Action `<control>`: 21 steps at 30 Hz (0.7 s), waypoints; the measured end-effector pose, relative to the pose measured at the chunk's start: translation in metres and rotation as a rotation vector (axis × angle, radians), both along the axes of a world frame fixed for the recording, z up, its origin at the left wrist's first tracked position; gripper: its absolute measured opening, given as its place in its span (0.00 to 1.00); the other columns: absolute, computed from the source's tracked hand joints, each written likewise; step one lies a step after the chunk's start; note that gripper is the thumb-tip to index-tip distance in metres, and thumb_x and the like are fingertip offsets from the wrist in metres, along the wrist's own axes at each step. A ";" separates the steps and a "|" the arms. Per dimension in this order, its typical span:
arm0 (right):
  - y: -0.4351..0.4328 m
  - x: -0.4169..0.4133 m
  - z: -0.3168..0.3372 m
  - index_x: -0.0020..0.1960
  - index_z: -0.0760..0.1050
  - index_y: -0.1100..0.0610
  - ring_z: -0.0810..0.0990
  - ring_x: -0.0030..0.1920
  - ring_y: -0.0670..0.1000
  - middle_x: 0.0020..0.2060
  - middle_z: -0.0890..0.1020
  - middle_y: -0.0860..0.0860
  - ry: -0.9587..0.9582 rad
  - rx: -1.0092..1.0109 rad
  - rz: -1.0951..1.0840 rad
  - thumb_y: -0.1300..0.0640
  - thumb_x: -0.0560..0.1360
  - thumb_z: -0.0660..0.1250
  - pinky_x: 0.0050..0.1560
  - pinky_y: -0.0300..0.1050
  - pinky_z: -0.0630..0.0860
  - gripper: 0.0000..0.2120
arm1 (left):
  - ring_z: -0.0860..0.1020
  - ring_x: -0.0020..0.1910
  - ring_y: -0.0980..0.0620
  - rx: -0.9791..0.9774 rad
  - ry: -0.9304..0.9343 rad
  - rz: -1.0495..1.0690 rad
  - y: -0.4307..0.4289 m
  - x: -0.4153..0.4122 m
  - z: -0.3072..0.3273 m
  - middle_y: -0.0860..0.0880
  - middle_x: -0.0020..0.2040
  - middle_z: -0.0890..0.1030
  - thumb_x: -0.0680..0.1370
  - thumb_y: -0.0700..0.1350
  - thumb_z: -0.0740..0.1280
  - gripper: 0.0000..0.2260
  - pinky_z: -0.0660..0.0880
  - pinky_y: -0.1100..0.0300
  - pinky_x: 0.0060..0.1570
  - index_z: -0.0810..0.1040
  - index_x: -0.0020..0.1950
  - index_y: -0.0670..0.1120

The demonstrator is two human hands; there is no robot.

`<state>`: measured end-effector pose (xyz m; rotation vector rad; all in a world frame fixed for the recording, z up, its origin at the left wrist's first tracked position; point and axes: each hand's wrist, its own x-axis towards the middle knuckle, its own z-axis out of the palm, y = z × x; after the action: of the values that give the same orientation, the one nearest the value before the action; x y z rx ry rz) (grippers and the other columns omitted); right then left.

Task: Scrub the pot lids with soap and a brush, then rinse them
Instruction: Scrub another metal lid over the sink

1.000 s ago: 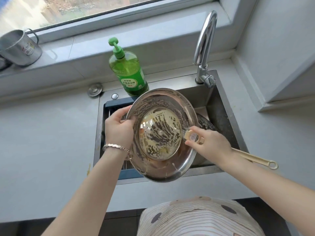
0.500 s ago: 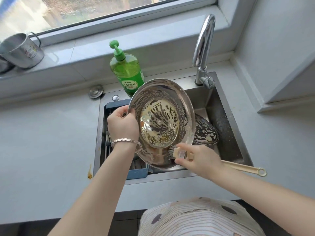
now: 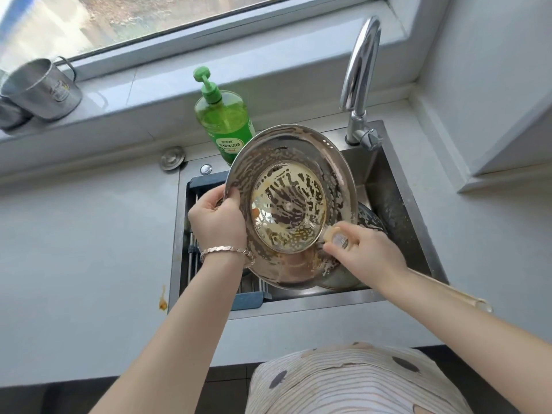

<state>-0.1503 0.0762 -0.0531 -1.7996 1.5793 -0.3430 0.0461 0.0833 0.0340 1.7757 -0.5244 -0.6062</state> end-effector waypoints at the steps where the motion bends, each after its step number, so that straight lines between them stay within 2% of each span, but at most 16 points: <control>1: 0.010 0.009 0.003 0.52 0.76 0.43 0.73 0.38 0.50 0.28 0.72 0.42 -0.029 0.024 0.048 0.38 0.71 0.65 0.35 0.42 0.68 0.14 | 0.70 0.26 0.58 -0.008 -0.001 0.031 -0.001 -0.002 -0.001 0.56 0.25 0.73 0.75 0.39 0.68 0.06 0.67 0.66 0.28 0.81 0.44 0.37; 3: 0.032 0.034 0.014 0.53 0.76 0.44 0.69 0.32 0.43 0.22 0.70 0.41 -0.168 0.102 0.122 0.41 0.71 0.66 0.30 0.39 0.63 0.13 | 0.70 0.25 0.60 -0.020 -0.020 0.064 -0.003 -0.009 -0.002 0.55 0.28 0.74 0.74 0.41 0.69 0.07 0.67 0.67 0.28 0.81 0.46 0.36; 4: 0.038 0.046 0.019 0.56 0.76 0.44 0.67 0.29 0.41 0.21 0.71 0.37 -0.270 0.150 0.119 0.43 0.72 0.67 0.30 0.36 0.61 0.14 | 0.71 0.24 0.61 -0.027 -0.033 0.060 -0.004 -0.012 -0.002 0.55 0.28 0.75 0.74 0.41 0.69 0.06 0.68 0.68 0.28 0.81 0.45 0.37; 5: 0.040 0.055 0.024 0.60 0.75 0.45 0.67 0.27 0.38 0.20 0.70 0.34 -0.383 0.191 0.097 0.44 0.71 0.68 0.31 0.33 0.60 0.18 | 0.71 0.23 0.62 -0.030 -0.042 0.050 -0.003 -0.015 -0.001 0.55 0.28 0.75 0.75 0.40 0.69 0.05 0.67 0.70 0.27 0.81 0.45 0.38; 7: 0.038 0.061 0.030 0.64 0.74 0.47 0.67 0.26 0.38 0.20 0.69 0.35 -0.507 0.214 0.091 0.45 0.71 0.70 0.34 0.34 0.63 0.22 | 0.71 0.23 0.62 -0.029 -0.045 0.058 -0.001 -0.016 0.001 0.54 0.28 0.75 0.75 0.39 0.68 0.05 0.68 0.69 0.26 0.81 0.44 0.38; 9: 0.031 0.052 0.031 0.58 0.75 0.41 0.67 0.27 0.42 0.22 0.70 0.39 -0.482 0.196 0.116 0.45 0.70 0.70 0.34 0.40 0.65 0.16 | 0.71 0.25 0.60 -0.036 -0.028 0.101 0.001 -0.008 0.005 0.53 0.29 0.75 0.75 0.39 0.68 0.04 0.70 0.66 0.28 0.82 0.44 0.40; 10: 0.026 0.044 0.028 0.50 0.75 0.39 0.68 0.28 0.43 0.24 0.71 0.40 -0.426 0.177 0.104 0.44 0.70 0.70 0.34 0.42 0.66 0.09 | 0.71 0.26 0.59 -0.045 -0.026 0.130 0.000 -0.002 0.007 0.52 0.29 0.75 0.75 0.39 0.68 0.04 0.70 0.65 0.29 0.81 0.43 0.40; 11: 0.020 0.035 0.023 0.45 0.76 0.41 0.67 0.27 0.43 0.23 0.70 0.42 -0.375 0.151 0.064 0.44 0.70 0.69 0.33 0.42 0.65 0.05 | 0.70 0.26 0.57 -0.052 -0.023 0.158 0.000 0.003 0.008 0.52 0.29 0.75 0.75 0.39 0.68 0.04 0.70 0.66 0.28 0.81 0.42 0.41; 12: 0.015 0.029 0.020 0.44 0.77 0.43 0.66 0.26 0.43 0.22 0.69 0.43 -0.325 0.135 0.016 0.44 0.70 0.69 0.32 0.42 0.63 0.05 | 0.70 0.26 0.56 -0.055 -0.013 0.180 -0.001 0.006 0.008 0.52 0.28 0.74 0.75 0.39 0.68 0.04 0.70 0.66 0.28 0.81 0.41 0.42; 13: 0.012 0.027 0.018 0.46 0.77 0.42 0.66 0.26 0.43 0.22 0.68 0.44 -0.287 0.130 -0.014 0.43 0.70 0.69 0.31 0.42 0.63 0.06 | 0.70 0.27 0.56 -0.052 0.002 0.196 -0.002 0.006 0.007 0.51 0.28 0.74 0.75 0.40 0.68 0.05 0.70 0.67 0.27 0.80 0.39 0.43; 15: 0.014 0.041 0.024 0.55 0.77 0.42 0.66 0.29 0.41 0.24 0.67 0.42 -0.264 0.155 0.034 0.42 0.71 0.68 0.33 0.42 0.64 0.13 | 0.72 0.26 0.58 -0.041 0.014 0.221 -0.002 0.002 0.003 0.52 0.29 0.75 0.75 0.40 0.68 0.05 0.69 0.68 0.27 0.80 0.39 0.44; 17: 0.025 0.058 0.033 0.62 0.75 0.46 0.65 0.30 0.40 0.25 0.66 0.40 -0.353 0.198 0.105 0.42 0.71 0.68 0.37 0.45 0.68 0.21 | 0.73 0.26 0.61 -0.035 0.019 0.228 -0.003 -0.004 0.000 0.53 0.30 0.77 0.75 0.40 0.68 0.04 0.69 0.70 0.27 0.80 0.42 0.42; 19: 0.027 0.059 0.036 0.64 0.74 0.47 0.68 0.31 0.41 0.26 0.68 0.40 -0.378 0.226 0.127 0.42 0.71 0.68 0.41 0.47 0.71 0.23 | 0.74 0.28 0.60 -0.031 0.037 0.243 -0.004 -0.002 -0.002 0.52 0.32 0.78 0.75 0.41 0.68 0.04 0.70 0.70 0.27 0.81 0.44 0.41; 21: 0.013 0.044 0.032 0.63 0.74 0.46 0.74 0.40 0.45 0.36 0.76 0.39 -0.290 0.222 0.071 0.41 0.71 0.68 0.45 0.44 0.71 0.22 | 0.74 0.30 0.58 -0.016 0.028 0.278 -0.003 0.006 -0.004 0.52 0.32 0.78 0.75 0.41 0.68 0.04 0.70 0.71 0.27 0.81 0.43 0.41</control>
<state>-0.1067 0.0892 -0.0211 -1.5538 1.2953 -0.3619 0.0517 0.0804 0.0295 1.7830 -0.2551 -0.4310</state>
